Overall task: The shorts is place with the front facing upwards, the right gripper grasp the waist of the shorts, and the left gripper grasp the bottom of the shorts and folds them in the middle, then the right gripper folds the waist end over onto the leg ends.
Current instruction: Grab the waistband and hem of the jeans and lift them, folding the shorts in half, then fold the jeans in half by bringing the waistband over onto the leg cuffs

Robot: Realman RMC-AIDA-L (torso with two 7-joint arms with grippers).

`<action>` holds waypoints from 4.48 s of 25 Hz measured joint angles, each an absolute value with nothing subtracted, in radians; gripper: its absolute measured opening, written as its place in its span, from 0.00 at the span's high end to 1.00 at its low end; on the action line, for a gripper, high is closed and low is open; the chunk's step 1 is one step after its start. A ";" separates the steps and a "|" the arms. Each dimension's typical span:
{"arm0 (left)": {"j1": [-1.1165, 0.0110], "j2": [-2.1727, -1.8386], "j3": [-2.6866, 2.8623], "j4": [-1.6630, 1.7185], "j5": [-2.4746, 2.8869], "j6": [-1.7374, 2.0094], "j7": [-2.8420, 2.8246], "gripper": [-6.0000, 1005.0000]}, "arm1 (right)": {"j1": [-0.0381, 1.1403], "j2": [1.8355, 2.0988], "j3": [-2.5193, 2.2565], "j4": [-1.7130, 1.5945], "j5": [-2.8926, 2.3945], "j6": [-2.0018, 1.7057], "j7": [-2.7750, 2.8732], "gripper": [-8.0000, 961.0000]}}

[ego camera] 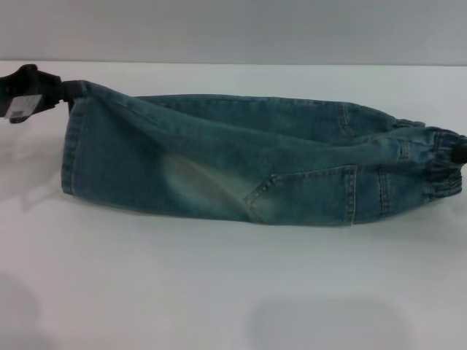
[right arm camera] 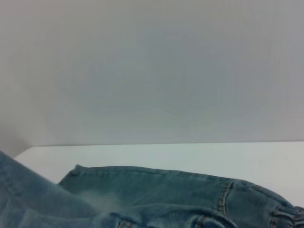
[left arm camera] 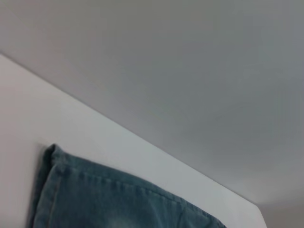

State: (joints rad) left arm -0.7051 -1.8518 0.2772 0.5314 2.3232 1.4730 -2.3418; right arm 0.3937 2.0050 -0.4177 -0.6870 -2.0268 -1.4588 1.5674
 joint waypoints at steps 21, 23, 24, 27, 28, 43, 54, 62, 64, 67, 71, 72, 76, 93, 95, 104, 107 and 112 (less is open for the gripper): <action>-0.749 -1.951 0.303 0.584 2.306 1.261 -2.180 0.96 | 0.437 2.056 -0.413 -0.524 -1.768 -1.176 1.317 0.99; -0.754 -1.956 0.303 0.584 2.305 1.243 -2.167 0.96 | 0.437 2.057 -0.413 -0.513 -1.742 -1.170 1.301 0.99; -0.757 -1.958 0.303 0.584 2.305 1.235 -2.161 0.96 | 0.438 2.057 -0.413 -0.506 -1.730 -1.166 1.292 0.99; -0.763 -1.965 0.308 0.584 2.305 1.214 -2.148 0.96 | 0.444 2.059 -0.413 -0.493 -1.716 -1.147 1.271 0.99; -0.764 -1.967 0.315 0.584 2.305 1.205 -2.143 0.96 | 0.447 2.060 -0.413 -0.489 -1.713 -1.138 1.261 0.99; -0.763 -1.994 0.405 0.592 2.304 1.054 -2.119 0.96 | 0.522 2.063 -0.408 -0.390 -1.615 -0.992 1.066 0.99; -0.761 -2.000 0.461 0.593 2.304 0.982 -2.118 0.96 | 0.546 2.063 -0.409 -0.375 -1.607 -0.946 1.026 0.99; -0.765 -2.010 0.485 0.593 2.304 0.953 -2.104 0.96 | 0.570 2.064 -0.413 -0.354 -1.607 -0.912 1.005 0.99; -0.766 -2.013 0.495 0.593 2.304 0.942 -2.102 0.96 | 0.573 2.064 -0.414 -0.354 -1.607 -0.910 1.005 0.99; -0.767 -2.021 0.497 0.594 2.304 0.920 -2.084 0.96 | 0.578 2.064 -0.414 -0.353 -1.607 -0.897 1.005 0.99; -0.769 -2.028 0.499 0.596 2.304 0.902 -2.063 0.96 | 0.590 2.065 -0.420 -0.347 -1.613 -0.865 1.005 0.99; -0.769 -2.029 0.499 0.597 2.304 0.897 -2.062 0.95 | 0.593 2.065 -0.424 -0.344 -1.614 -0.854 1.005 0.99; -0.770 -2.040 0.499 0.601 2.304 0.876 -2.036 0.90 | 0.602 2.065 -0.429 -0.334 -1.611 -0.813 1.005 0.99; -0.732 -2.056 0.499 0.598 2.055 0.886 -1.822 0.43 | 0.595 2.069 -0.430 -0.354 -1.569 -0.925 0.987 0.43; -0.719 -2.060 0.499 0.587 1.985 0.901 -1.769 0.19 | 0.598 2.069 -0.432 -0.341 -1.561 -0.951 0.978 0.43; -0.656 -2.060 0.498 0.503 1.726 0.994 -1.532 0.19 | 0.651 2.074 -0.422 -0.217 -1.554 -0.848 0.805 0.43; -0.626 -2.060 0.499 0.476 1.657 1.047 -1.458 0.19 | 0.648 2.074 -0.419 -0.214 -1.536 -0.828 0.801 0.43; -0.611 -2.060 0.499 0.466 1.645 1.071 -1.444 0.19 | 0.643 2.074 -0.419 -0.221 -1.526 -0.778 0.801 0.43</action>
State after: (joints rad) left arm -0.6108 -2.0597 0.4985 0.4662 1.6448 1.0706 -1.4438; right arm 0.6430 2.0739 -0.4187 -0.2205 -1.5259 -0.7780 0.8008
